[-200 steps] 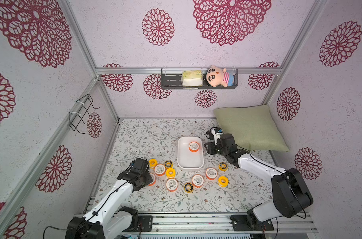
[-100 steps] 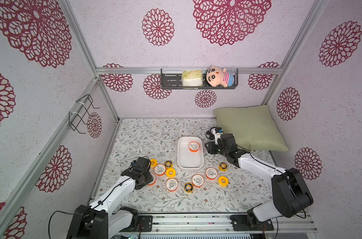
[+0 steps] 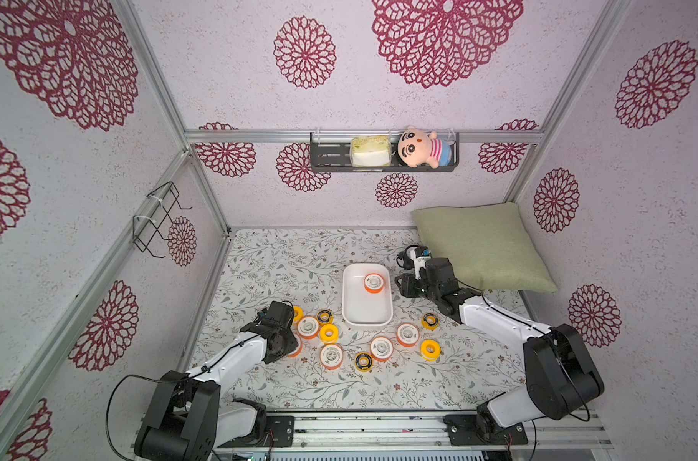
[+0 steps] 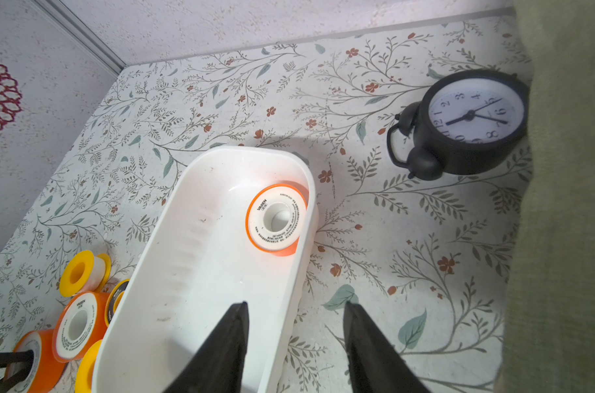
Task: Put the sealing tape into the storage box
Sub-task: Pick up the sealing tape at the center of the board.
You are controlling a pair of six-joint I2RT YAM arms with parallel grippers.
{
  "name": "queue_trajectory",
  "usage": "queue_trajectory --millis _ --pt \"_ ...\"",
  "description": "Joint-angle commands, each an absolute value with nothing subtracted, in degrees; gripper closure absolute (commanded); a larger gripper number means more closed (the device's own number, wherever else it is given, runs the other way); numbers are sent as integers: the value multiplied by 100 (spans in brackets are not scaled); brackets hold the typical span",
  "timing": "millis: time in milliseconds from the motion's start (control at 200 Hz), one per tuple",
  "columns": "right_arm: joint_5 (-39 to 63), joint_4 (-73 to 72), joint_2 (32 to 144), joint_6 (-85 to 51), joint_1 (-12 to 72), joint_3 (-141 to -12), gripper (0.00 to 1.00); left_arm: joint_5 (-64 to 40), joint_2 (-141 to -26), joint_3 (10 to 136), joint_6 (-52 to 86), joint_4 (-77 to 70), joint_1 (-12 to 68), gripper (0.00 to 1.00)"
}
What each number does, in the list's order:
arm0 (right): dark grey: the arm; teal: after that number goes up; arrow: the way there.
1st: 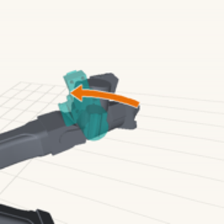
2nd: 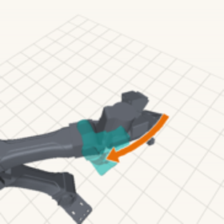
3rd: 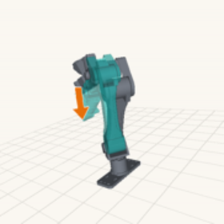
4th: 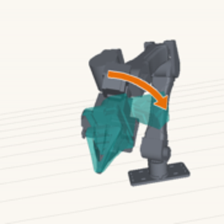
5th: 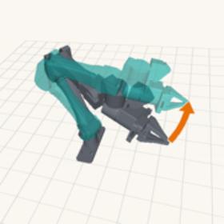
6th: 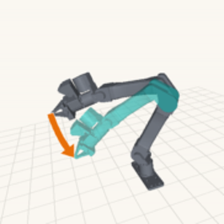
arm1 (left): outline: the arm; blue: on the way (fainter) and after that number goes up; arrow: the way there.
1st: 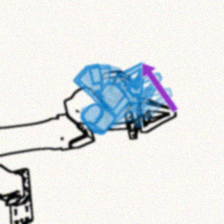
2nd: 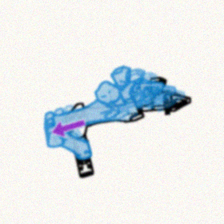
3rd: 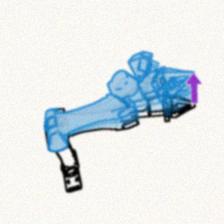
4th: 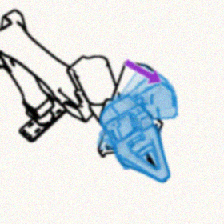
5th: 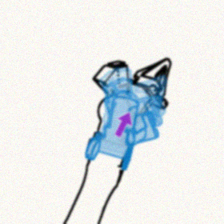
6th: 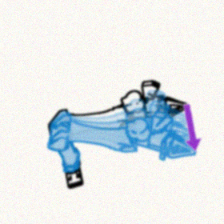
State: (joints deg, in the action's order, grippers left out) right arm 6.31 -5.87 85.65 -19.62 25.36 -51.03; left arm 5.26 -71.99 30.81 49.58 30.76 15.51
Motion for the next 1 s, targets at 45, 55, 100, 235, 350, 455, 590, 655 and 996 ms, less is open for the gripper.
queue_trajectory --millis 45,55,100,235,350,455,590,655,996 --pt "811 -714 8459 -2021 2482 -5058 48 841 -6931 3027 4957 3240 1583 72" --pt "820 -712 8463 -2021 2486 -5055 48 874 -6885 3031 4957 3260 1589 71" --pt "830 -712 8496 -2021 2478 -5043 48 967 -6642 3065 4925 3321 1585 71" --pt "779 -755 8632 -2082 2465 -5027 48 1119 -6212 3390 4642 3423 1582 71" --pt "995 -829 8800 -2145 2470 -5063 49 1029 -6279 3963 4259 3511 1578 72" --pt "1182 -922 8957 -2244 2457 -5071 51 523 -6608 4469 3981 3327 1586 72" --pt "1329 -980 9139 -2303 2461 -5080 53 -197 -7270 5167 3835 3089 1712 73" --pt "1461 -993 9224 -2303 2447 -5102 54 -368 -7595 5507 3824 2980 1907 73" --pt "1725 -1114 9579 -2412 2426 -5231 64 -415 -9568 7350 3328 3445 2810 72"
